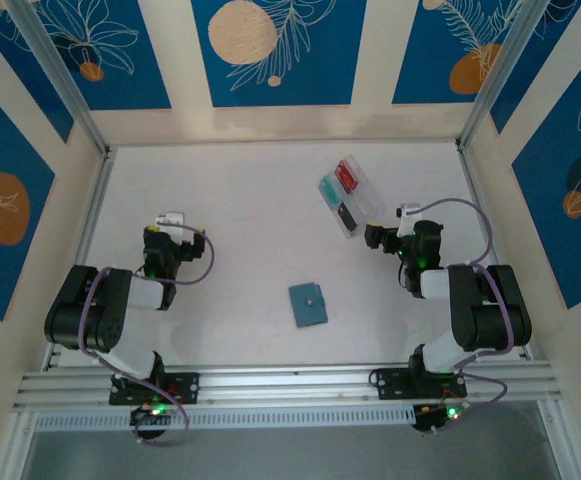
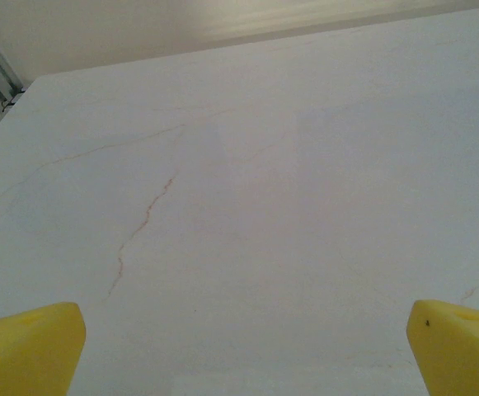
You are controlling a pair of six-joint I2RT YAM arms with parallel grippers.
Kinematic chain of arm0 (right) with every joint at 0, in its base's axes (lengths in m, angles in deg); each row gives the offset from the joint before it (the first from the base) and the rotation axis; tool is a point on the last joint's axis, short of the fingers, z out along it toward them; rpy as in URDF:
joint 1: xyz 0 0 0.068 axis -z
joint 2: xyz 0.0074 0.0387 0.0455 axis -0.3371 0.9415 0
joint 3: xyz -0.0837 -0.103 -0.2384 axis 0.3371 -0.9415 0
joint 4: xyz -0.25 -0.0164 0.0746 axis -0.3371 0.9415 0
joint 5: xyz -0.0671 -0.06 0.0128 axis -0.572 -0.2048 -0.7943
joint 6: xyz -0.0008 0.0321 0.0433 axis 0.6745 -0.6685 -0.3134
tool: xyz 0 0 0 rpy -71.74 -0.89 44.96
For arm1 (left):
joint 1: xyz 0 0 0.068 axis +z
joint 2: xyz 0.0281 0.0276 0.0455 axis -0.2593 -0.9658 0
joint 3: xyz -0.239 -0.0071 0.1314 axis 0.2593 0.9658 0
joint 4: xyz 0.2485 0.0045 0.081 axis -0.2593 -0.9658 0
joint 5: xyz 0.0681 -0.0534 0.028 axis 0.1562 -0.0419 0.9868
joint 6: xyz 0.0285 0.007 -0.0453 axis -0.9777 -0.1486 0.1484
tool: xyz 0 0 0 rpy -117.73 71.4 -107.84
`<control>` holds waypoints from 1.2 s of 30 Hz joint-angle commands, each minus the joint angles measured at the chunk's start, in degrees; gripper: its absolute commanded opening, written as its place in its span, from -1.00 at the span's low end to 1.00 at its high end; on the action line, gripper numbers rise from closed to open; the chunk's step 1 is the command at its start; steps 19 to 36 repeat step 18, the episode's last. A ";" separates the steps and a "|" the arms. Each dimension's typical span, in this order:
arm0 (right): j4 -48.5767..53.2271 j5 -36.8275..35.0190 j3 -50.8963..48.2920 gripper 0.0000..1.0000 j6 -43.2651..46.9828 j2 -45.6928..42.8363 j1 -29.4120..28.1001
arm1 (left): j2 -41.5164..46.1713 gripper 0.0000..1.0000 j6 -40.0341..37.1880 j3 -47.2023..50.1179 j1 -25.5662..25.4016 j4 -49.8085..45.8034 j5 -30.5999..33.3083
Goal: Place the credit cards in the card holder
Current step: Reset both arms
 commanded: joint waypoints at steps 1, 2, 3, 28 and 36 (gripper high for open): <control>-0.40 0.15 1.18 0.99 1.14 0.15 -0.07 | 0.48 0.99 -0.62 -0.49 0.02 -0.01 -1.00; -0.35 0.15 1.16 0.99 1.14 0.14 -0.07 | 0.52 1.00 -0.60 -0.48 0.02 -0.03 -1.00; -0.37 0.19 1.17 0.99 1.14 0.14 -0.09 | 0.52 1.00 -0.65 -0.45 0.07 -0.03 -0.97; -0.40 0.06 1.12 0.99 1.14 0.17 -0.14 | 0.74 1.00 0.10 -1.63 2.57 -2.66 -8.19; -0.40 0.06 1.12 0.99 1.14 0.17 -0.14 | 0.74 1.00 0.10 -1.63 2.57 -2.66 -8.19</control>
